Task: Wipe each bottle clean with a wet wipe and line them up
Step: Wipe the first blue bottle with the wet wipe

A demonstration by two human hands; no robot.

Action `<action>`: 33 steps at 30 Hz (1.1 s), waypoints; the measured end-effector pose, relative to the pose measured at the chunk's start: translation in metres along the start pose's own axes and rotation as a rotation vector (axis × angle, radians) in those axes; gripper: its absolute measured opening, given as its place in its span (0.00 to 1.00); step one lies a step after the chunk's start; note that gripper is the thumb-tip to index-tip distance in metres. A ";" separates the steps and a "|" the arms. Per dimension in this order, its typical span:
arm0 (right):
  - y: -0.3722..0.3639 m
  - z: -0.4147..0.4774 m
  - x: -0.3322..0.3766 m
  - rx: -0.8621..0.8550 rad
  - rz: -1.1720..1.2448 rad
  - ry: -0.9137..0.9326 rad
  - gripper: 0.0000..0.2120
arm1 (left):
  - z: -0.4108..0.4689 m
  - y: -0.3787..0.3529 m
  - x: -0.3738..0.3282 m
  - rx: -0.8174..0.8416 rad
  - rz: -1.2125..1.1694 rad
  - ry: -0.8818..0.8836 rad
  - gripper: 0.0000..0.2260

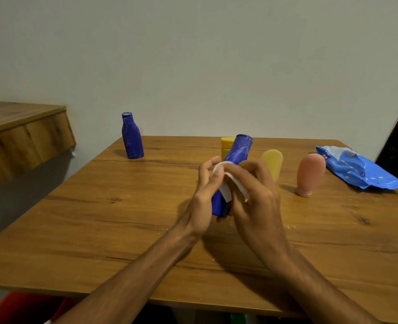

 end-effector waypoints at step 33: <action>0.000 -0.005 -0.002 0.061 0.069 -0.034 0.11 | 0.004 0.005 -0.015 0.013 -0.754 0.421 0.28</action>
Point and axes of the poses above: each hand's wrist, its own z-axis towards the middle knuckle, its own y-axis out of the back of the hand, x = y × z, the point moved 1 cm from there along z, towards the middle knuckle, and after that the axes turned 12 degrees about y, right-handed, at the moved point
